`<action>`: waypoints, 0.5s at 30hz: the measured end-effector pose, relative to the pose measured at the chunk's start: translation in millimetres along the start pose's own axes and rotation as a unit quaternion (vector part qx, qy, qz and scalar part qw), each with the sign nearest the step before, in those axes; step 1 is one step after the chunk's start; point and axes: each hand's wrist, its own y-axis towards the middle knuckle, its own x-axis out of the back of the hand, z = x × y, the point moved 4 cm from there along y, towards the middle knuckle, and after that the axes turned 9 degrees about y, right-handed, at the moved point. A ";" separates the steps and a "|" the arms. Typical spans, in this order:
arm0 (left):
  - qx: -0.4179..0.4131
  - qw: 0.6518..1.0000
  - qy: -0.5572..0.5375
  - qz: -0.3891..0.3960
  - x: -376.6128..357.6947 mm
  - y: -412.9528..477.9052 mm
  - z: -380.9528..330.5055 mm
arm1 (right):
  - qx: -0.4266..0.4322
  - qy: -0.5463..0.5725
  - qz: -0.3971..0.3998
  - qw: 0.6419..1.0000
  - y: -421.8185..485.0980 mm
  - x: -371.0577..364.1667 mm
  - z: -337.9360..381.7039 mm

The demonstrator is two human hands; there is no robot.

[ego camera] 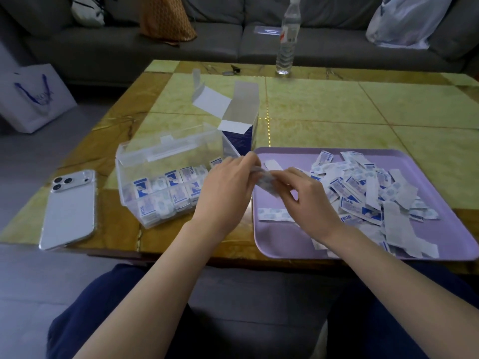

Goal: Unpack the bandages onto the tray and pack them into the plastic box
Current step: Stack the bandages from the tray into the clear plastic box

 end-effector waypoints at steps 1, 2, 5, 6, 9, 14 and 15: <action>-0.001 1.000 -0.004 -0.010 4.4 0.0 2.8 | 0.009 -0.018 0.000 1.000 2.6 0.1 3.1; -0.002 1.000 -0.010 -0.016 7.9 0.1 5.1 | 0.013 -0.027 0.001 1.000 5.7 0.8 6.5; 0.001 0.999 -0.041 -0.015 17.4 -1.5 15.2 | 0.015 0.006 0.020 1.000 16.3 0.8 24.1; -0.001 0.999 -0.049 -0.018 20.5 -1.9 18.1 | 0.014 0.019 0.023 0.999 20.1 0.7 30.8; 0.014 0.997 -0.068 -0.032 33.3 -6.3 29.5 | -0.004 0.046 0.036 0.998 33.4 -6.1 49.1; 0.055 0.993 -0.092 -0.047 45.8 -16.5 59.9 | -0.040 0.049 0.097 0.993 55.5 -30.3 73.9; 0.065 0.991 -0.099 -0.055 49.1 -18.4 66.9 | -0.040 0.050 0.106 0.992 60.0 -35.6 78.1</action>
